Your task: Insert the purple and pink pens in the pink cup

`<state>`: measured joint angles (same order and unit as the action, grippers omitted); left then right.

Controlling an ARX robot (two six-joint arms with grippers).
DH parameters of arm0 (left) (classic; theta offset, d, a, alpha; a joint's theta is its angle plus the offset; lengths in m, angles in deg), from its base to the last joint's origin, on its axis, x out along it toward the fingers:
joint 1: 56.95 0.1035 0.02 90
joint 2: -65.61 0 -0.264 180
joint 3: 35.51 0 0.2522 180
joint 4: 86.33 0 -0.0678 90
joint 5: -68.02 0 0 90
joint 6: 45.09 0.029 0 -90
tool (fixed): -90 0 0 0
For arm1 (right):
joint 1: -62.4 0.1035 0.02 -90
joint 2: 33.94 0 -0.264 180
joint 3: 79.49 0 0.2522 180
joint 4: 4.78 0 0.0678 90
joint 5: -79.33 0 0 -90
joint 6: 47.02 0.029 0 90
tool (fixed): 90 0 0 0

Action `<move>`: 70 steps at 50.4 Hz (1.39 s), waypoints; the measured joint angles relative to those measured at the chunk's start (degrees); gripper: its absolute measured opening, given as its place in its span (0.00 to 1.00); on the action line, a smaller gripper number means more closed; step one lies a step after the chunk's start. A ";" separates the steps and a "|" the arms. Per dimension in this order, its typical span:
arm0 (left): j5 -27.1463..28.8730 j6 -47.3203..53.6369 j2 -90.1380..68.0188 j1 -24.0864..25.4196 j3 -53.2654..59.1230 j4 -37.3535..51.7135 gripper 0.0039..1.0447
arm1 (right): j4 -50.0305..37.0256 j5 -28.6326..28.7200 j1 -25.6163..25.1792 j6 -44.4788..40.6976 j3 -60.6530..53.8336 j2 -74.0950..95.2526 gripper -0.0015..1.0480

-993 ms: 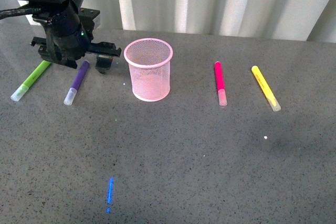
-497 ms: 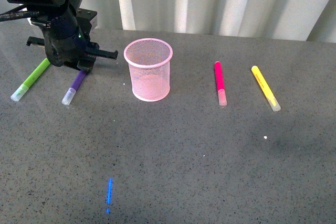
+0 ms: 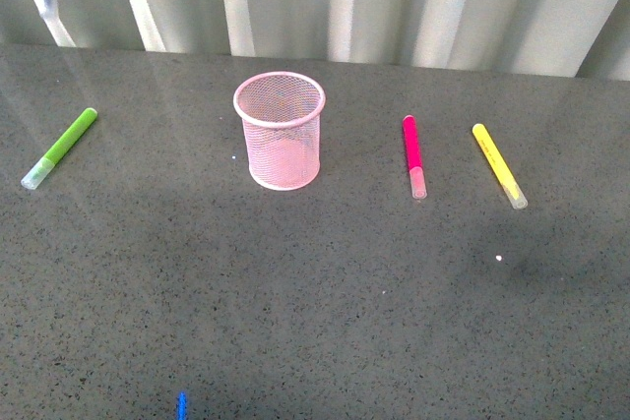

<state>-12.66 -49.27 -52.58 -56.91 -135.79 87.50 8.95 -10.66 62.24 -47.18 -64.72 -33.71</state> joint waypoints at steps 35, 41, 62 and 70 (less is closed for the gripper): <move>-2.84 -14.40 0.48 -21.86 21.27 39.95 0.11 | 0.00 0.00 0.00 0.00 0.00 0.00 0.93; -1.22 -14.36 -2.40 -21.44 21.27 41.35 0.11 | 0.00 0.02 0.00 0.00 0.00 0.00 0.93; -0.26 -16.48 -6.21 -19.89 22.10 44.76 0.11 | 0.00 0.00 0.00 0.00 0.00 0.00 0.93; -0.26 -16.92 -6.88 -19.93 23.23 45.07 0.11 | 0.00 0.02 0.00 0.00 0.00 0.00 0.93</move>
<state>-12.92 -66.19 -59.46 -76.85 -112.56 132.57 8.95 -10.64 62.24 -47.18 -64.72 -33.71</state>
